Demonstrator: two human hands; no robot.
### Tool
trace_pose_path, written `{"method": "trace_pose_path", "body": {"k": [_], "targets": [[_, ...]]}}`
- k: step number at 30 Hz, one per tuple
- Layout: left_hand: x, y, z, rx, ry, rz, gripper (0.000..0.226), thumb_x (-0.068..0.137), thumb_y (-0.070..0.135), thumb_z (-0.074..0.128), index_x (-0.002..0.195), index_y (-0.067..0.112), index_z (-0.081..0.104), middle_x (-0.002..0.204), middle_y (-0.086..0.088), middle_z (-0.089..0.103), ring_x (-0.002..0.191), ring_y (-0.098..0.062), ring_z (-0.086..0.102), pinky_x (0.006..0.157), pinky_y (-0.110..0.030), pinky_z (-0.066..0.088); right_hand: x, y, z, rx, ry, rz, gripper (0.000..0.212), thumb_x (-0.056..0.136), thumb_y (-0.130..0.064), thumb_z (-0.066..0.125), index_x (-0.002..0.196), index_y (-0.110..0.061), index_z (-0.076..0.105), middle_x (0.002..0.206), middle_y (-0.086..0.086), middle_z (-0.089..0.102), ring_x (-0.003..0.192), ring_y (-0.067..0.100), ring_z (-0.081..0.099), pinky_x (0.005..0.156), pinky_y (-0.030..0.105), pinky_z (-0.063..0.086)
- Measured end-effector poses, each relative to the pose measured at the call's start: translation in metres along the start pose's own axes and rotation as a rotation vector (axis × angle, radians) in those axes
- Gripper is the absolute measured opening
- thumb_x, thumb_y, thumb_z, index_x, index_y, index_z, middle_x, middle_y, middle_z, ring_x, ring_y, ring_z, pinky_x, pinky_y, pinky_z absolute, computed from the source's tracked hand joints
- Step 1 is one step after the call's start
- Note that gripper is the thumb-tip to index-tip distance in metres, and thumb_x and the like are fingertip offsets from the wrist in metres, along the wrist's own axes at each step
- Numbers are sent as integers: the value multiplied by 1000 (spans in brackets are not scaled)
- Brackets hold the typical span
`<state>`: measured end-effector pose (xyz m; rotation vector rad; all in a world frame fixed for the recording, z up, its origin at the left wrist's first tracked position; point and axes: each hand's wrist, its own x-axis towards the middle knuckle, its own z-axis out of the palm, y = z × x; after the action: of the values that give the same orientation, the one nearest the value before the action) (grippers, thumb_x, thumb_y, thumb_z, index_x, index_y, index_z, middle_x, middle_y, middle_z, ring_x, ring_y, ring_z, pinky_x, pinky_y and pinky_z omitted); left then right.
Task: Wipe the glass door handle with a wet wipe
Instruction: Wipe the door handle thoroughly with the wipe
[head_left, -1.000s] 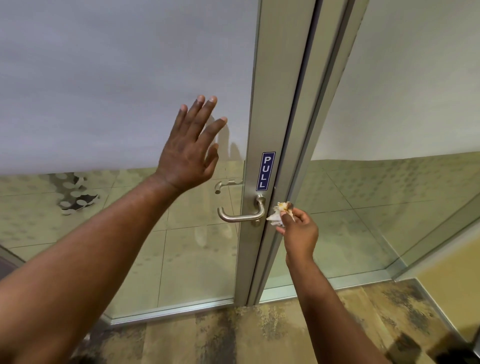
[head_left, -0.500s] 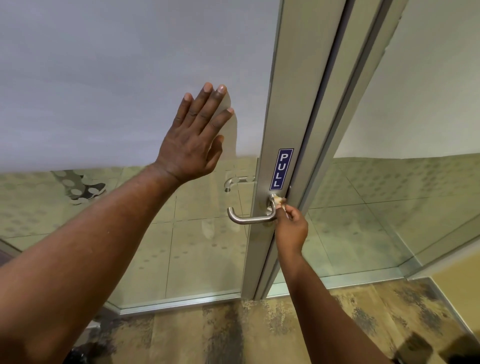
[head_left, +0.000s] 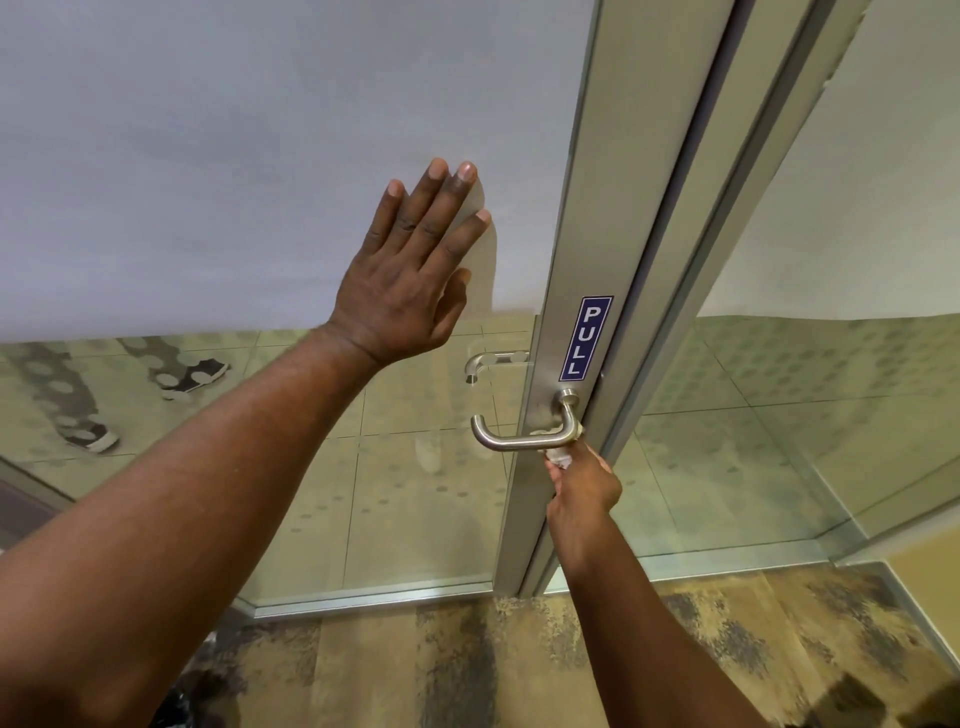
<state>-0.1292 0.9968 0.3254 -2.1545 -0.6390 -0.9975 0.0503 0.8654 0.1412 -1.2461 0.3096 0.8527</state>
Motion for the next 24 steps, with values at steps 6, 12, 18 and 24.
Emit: {"method": "trace_pose_path", "body": {"k": [6, 12, 18, 24], "targets": [[0, 0, 1, 4, 16, 2, 60, 100, 19, 57, 155, 4, 41, 161, -27, 34, 150, -45, 26, 128, -47, 1, -7, 1, 12, 215, -210, 171, 21, 101, -3, 52, 116, 1, 66, 116, 17, 70, 106, 26, 69, 103, 40, 53], [-1, -1, 3, 32, 15, 4, 60, 100, 20, 58, 155, 3, 41, 161, -28, 34, 150, -45, 27, 128, -46, -1, -13, 3, 9, 461, -304, 308, 40, 102, -23, 41, 128, 2, 58, 133, 24, 62, 123, 37, 60, 114, 50, 42], [-1, 0, 4, 29, 18, 3, 61, 99, 20, 58, 155, 4, 40, 161, -28, 34, 150, -45, 27, 128, -46, -1, -26, -6, 14, 672, -447, 394, 52, 103, -38, 36, 124, 0, 66, 123, 25, 71, 119, 41, 65, 112, 60, 39], [-1, -1, 2, 28, 15, 6, 61, 99, 20, 58, 155, 4, 40, 161, -28, 34, 150, -45, 27, 128, -45, -2, -26, -2, 15, 711, -428, 390, 53, 103, -37, 36, 126, 1, 64, 125, 27, 69, 123, 42, 62, 114, 60, 38]]}}
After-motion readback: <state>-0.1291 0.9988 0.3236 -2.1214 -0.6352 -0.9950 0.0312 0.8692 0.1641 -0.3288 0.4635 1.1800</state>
